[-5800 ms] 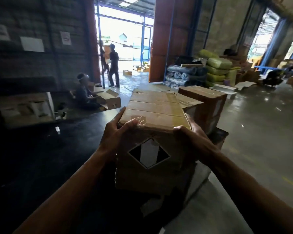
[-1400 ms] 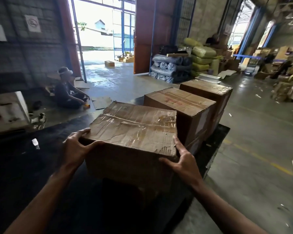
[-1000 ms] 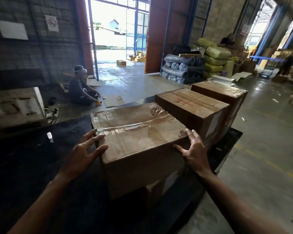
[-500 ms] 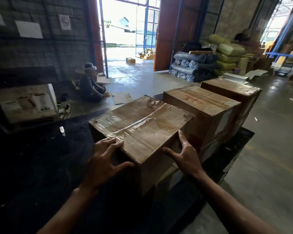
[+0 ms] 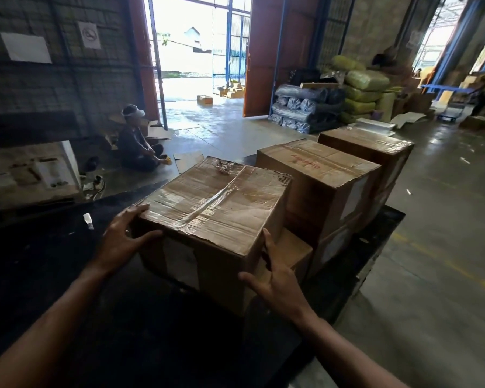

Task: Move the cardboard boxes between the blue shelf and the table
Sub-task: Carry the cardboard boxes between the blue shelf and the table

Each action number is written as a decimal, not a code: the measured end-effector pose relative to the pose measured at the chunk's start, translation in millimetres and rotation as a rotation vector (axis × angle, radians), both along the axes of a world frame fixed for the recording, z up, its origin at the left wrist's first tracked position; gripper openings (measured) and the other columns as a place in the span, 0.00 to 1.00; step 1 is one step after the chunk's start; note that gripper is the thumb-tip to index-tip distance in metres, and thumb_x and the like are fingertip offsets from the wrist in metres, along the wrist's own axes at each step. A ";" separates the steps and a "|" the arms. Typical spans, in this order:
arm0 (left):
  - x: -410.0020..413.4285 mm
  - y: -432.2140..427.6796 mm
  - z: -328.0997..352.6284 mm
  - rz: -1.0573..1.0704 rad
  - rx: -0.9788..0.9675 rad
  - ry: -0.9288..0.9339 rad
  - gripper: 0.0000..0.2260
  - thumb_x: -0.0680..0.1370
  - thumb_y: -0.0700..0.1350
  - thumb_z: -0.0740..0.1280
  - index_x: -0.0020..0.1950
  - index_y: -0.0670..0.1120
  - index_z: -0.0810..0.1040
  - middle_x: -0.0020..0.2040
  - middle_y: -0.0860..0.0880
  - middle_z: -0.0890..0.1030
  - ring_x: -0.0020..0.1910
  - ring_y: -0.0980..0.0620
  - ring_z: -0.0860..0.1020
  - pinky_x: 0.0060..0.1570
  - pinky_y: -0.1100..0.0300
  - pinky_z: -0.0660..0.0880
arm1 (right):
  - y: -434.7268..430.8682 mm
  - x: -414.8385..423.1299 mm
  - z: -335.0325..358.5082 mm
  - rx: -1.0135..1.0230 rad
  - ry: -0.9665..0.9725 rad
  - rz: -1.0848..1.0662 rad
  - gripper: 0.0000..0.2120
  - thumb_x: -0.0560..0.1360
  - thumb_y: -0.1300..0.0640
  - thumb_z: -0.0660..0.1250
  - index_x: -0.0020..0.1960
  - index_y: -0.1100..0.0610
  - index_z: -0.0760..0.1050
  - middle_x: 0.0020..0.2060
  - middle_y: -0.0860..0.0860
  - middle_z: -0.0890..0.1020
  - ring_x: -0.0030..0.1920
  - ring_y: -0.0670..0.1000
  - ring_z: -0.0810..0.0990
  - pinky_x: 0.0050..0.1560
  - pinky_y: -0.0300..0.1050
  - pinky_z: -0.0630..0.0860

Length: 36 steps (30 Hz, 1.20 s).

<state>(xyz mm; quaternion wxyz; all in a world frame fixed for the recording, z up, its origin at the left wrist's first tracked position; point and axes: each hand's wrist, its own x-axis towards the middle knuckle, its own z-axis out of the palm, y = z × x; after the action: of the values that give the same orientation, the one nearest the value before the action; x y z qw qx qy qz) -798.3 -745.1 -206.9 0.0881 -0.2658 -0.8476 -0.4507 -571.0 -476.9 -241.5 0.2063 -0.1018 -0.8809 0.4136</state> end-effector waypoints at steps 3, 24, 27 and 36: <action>3.0 -5.5 -3.8 0.012 0.056 0.009 0.30 0.63 0.60 0.76 0.65 0.60 0.76 0.65 0.49 0.78 0.63 0.51 0.77 0.61 0.54 0.74 | 0.5 -1.9 2.2 -0.011 0.005 0.006 0.50 0.68 0.29 0.67 0.78 0.36 0.40 0.74 0.49 0.68 0.74 0.47 0.67 0.73 0.53 0.65; 88.1 65.5 -9.1 0.164 0.172 0.048 0.28 0.68 0.49 0.78 0.67 0.48 0.78 0.62 0.46 0.80 0.55 0.53 0.79 0.53 0.72 0.72 | 115.0 -21.3 49.7 0.058 -0.005 -0.135 0.41 0.71 0.55 0.77 0.78 0.54 0.60 0.70 0.52 0.73 0.69 0.51 0.73 0.67 0.38 0.66; 109.6 98.4 -6.9 0.219 0.182 0.060 0.26 0.69 0.46 0.79 0.66 0.46 0.78 0.59 0.45 0.79 0.53 0.53 0.78 0.47 0.81 0.69 | 149.6 -21.6 57.6 0.082 -0.014 -0.088 0.39 0.71 0.57 0.76 0.77 0.56 0.63 0.70 0.52 0.74 0.69 0.51 0.73 0.70 0.40 0.66; 164.1 177.0 -7.1 0.385 0.172 0.042 0.25 0.70 0.51 0.77 0.66 0.52 0.76 0.58 0.44 0.76 0.56 0.49 0.78 0.55 0.58 0.76 | 235.3 -30.8 66.2 0.106 -0.039 0.057 0.35 0.72 0.58 0.75 0.76 0.56 0.66 0.70 0.53 0.74 0.70 0.51 0.72 0.66 0.33 0.61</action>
<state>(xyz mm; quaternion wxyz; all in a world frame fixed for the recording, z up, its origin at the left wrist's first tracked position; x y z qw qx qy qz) -634.2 -568.1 -214.0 0.2125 -0.0998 -0.8392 -0.4906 -601.9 -241.7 -175.3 0.1826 -0.0736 -0.9080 0.3698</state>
